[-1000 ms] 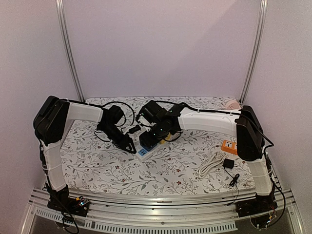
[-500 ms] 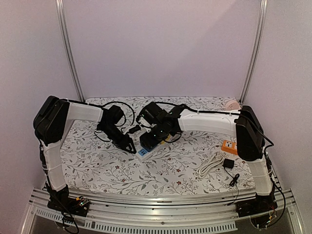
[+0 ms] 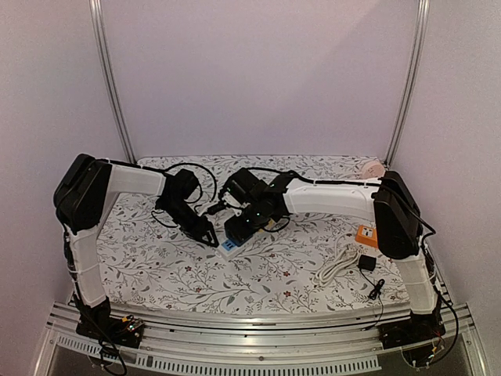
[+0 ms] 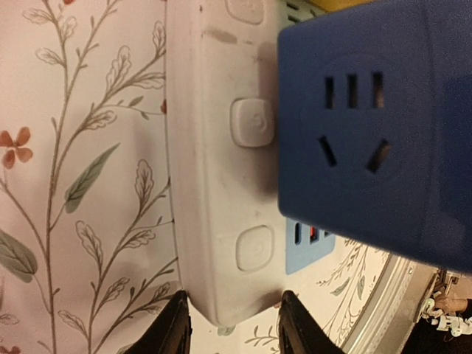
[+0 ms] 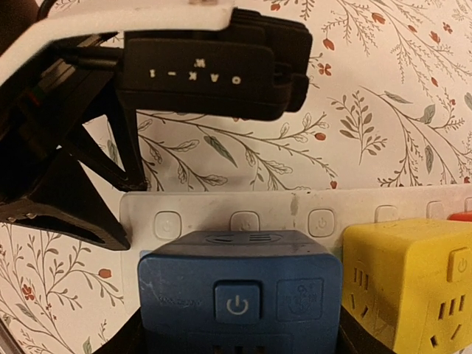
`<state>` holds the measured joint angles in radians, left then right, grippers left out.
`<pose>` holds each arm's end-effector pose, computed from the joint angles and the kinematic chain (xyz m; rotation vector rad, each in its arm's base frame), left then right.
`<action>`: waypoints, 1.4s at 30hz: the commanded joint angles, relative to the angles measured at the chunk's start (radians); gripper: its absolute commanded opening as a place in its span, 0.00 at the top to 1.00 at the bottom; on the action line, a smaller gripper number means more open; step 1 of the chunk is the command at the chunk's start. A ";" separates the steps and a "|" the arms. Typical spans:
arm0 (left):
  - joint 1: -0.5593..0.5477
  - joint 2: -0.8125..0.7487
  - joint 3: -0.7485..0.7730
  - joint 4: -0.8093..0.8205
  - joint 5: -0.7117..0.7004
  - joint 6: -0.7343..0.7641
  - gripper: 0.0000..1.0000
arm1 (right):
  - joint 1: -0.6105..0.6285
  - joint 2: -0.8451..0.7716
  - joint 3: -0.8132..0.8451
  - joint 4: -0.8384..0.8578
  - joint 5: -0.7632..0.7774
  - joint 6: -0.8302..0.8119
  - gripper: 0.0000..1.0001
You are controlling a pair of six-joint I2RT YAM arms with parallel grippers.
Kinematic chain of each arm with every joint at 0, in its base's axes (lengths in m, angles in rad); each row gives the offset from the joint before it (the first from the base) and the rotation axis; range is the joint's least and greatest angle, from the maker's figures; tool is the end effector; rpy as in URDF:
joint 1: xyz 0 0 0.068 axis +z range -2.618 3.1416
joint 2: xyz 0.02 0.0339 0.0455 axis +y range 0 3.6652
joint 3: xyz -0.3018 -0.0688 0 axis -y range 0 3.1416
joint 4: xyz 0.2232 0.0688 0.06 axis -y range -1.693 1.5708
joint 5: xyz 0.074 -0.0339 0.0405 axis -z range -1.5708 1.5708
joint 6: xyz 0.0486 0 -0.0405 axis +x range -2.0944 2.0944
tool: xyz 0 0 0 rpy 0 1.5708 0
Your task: Insert the plug
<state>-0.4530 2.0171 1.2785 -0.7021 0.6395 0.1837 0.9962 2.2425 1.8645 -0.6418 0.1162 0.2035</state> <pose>0.3203 -0.1882 0.1678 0.9806 2.7729 -0.9905 0.2772 0.4178 0.2190 -0.9672 2.4223 0.2910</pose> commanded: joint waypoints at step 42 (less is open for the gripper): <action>0.133 -0.451 0.132 -0.333 -0.255 0.272 0.29 | 0.027 -0.175 0.047 -0.221 -0.131 -0.149 0.10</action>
<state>-0.3508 1.6009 1.4460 -1.0142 0.4168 0.4397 1.0203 2.2375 1.9297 -0.8646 0.0113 0.1455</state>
